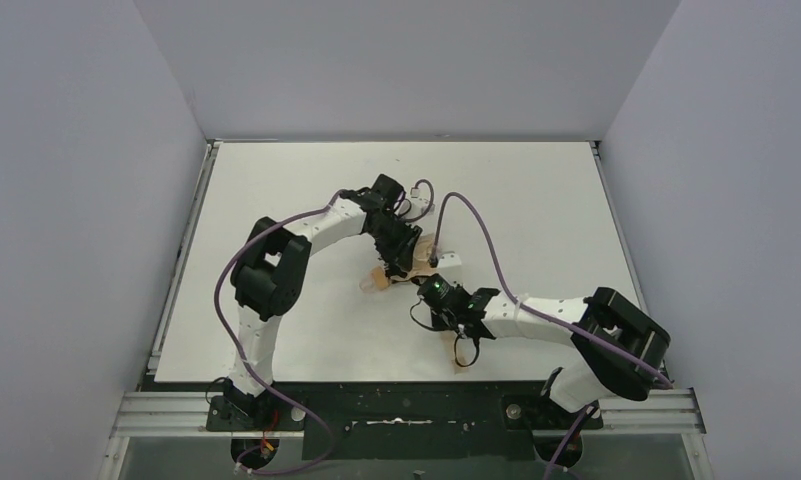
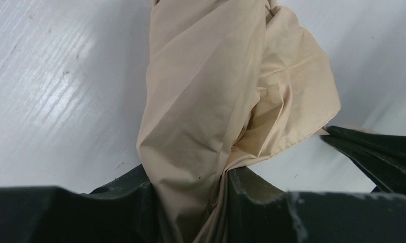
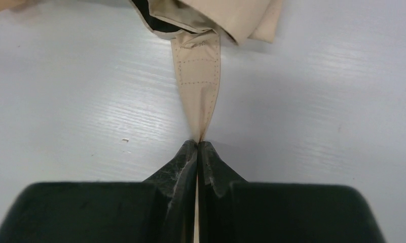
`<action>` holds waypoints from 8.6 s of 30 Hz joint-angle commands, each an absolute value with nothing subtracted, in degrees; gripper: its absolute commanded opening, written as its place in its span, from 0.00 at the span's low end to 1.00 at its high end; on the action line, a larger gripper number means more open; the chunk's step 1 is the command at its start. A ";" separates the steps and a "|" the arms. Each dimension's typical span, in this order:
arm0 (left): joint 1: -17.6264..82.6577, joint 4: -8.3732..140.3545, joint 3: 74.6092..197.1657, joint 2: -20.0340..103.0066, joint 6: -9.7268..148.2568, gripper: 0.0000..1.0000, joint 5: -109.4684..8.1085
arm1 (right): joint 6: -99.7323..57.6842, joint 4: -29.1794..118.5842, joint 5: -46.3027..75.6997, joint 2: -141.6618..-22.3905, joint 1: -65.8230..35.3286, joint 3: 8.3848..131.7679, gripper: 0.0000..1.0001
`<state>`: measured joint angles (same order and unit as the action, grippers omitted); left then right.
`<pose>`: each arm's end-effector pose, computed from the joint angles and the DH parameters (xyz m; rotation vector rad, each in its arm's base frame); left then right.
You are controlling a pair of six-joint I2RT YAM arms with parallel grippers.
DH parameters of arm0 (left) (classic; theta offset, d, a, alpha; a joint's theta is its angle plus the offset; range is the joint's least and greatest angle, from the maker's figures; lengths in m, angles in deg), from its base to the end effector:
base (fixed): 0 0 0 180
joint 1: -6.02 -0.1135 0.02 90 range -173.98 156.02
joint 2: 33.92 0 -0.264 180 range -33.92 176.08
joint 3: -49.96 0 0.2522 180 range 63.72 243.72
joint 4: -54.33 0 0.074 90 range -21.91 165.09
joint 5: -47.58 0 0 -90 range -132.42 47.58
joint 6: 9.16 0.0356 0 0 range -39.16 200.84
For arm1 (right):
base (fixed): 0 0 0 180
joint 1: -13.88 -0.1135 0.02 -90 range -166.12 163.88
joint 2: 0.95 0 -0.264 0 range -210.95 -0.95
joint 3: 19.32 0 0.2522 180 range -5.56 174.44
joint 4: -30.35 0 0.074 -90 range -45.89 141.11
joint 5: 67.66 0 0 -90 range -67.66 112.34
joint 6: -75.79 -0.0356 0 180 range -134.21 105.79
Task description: Put away the umbrella
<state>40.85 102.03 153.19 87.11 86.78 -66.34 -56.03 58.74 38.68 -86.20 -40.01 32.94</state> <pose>0.3533 -0.2634 0.1657 1.0748 2.5299 -0.7120 0.1622 0.2053 0.1443 -0.1780 2.5853 0.2403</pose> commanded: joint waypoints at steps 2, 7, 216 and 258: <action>36.95 101.38 156.56 88.09 82.15 0.00 -58.65 | -55.12 64.67 23.61 -89.15 -45.35 30.22 0.00; 36.95 101.15 156.83 88.27 81.92 0.00 -58.54 | -52.98 64.37 20.63 -88.86 -47.82 33.44 0.00; 34.35 56.43 112.57 43.44 95.97 0.69 -66.77 | 17.13 60.21 21.06 -104.22 -19.43 50.57 0.14; 32.08 93.02 143.46 73.00 110.65 0.70 -87.37 | 38.77 33.51 35.32 -99.75 -34.98 28.78 0.10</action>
<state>29.70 80.04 137.78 69.80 104.50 -82.80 36.42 27.03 35.36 -97.06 -32.77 32.66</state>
